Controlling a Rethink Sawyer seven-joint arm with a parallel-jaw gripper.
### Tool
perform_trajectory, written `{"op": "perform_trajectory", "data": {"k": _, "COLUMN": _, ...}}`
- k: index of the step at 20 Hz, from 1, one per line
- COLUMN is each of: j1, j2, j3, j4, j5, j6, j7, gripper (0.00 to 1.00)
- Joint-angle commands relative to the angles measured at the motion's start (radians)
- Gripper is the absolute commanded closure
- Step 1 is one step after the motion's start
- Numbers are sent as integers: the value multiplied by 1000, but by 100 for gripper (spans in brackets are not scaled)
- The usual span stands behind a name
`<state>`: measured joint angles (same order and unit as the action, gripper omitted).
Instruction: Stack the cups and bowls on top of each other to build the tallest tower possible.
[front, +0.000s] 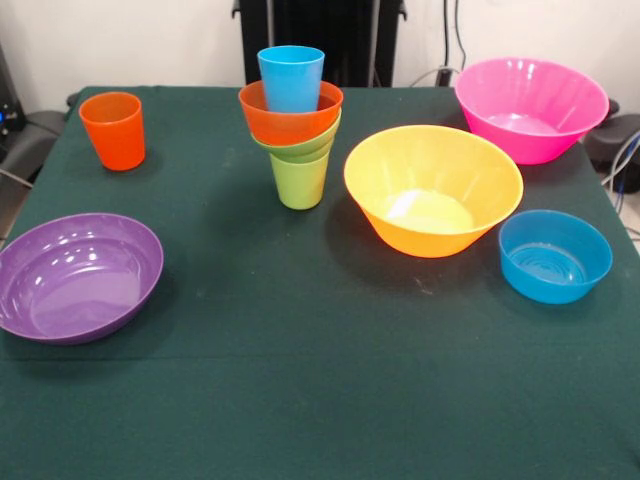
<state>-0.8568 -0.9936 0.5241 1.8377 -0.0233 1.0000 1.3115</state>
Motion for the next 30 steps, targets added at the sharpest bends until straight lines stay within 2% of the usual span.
{"op": "perform_trajectory", "data": {"k": 1, "j1": -13, "j2": 62, "j3": 87, "j4": 82, "j5": 16, "j6": -59, "j7": -104, "gripper": 100}}
{"op": "perform_trajectory", "data": {"k": 9, "j1": -42, "j2": 94, "j3": 141, "j4": 93, "j5": 22, "j6": -116, "j7": -76, "gripper": 100}}
{"op": "perform_trajectory", "data": {"k": 21, "j1": -49, "j2": 116, "j3": 165, "j4": 63, "j5": -14, "j6": -104, "j7": -43, "gripper": 100}}
{"op": "perform_trajectory", "data": {"k": 30, "j1": -67, "j2": 143, "j3": 166, "j4": 45, "j5": -50, "j6": -94, "j7": -66, "gripper": 100}}
